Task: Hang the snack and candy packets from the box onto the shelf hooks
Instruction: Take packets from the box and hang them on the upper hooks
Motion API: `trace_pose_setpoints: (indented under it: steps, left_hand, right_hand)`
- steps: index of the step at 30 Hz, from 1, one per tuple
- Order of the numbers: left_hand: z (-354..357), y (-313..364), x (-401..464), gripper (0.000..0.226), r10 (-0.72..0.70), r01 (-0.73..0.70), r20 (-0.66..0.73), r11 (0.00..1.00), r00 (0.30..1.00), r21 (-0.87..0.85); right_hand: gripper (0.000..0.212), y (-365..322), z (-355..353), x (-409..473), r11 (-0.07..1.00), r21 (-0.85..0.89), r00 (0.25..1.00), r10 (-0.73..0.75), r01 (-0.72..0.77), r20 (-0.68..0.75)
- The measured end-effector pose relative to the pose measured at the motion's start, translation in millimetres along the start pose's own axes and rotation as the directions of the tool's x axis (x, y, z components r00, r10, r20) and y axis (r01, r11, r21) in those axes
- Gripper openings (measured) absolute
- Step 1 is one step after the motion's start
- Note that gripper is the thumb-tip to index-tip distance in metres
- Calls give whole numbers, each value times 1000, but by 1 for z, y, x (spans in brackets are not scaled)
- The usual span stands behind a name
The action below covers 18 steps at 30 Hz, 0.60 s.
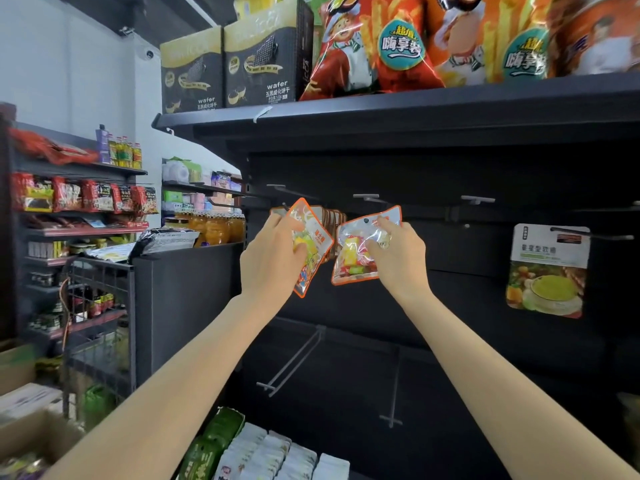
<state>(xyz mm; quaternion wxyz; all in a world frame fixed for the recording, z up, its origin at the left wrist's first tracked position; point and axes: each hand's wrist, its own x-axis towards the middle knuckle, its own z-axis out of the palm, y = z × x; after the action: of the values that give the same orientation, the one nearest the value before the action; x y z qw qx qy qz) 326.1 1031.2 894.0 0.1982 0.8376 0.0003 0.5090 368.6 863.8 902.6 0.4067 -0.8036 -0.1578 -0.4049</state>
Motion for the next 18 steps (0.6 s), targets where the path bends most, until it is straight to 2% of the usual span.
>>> trace_pose_setpoints:
  steps: [5,10,13,15,18]
  left_hand:
    - [12,1,8,30,-5,5,14,1000,1000,-31]
    - [25,1,25,29,25,-23,54,999,998,-36]
    - [34,0,41,28,59,-56,77,998,995,-41]
    - [41,1,51,27,87,-83,95,995,992,-46]
    - [51,4,59,26,116,-107,120,991,986,-75]
  right_hand:
    - [41,9,9,13,997,-71,999,3,0,40]
    - [56,34,32,37,959,-227,962,213,-172,173]
    - [72,51,46,61,918,-309,927,318,-248,199]
    - [86,63,56,77,897,-339,909,364,-283,205]
    - [88,79,67,97,879,-385,904,378,-282,200]
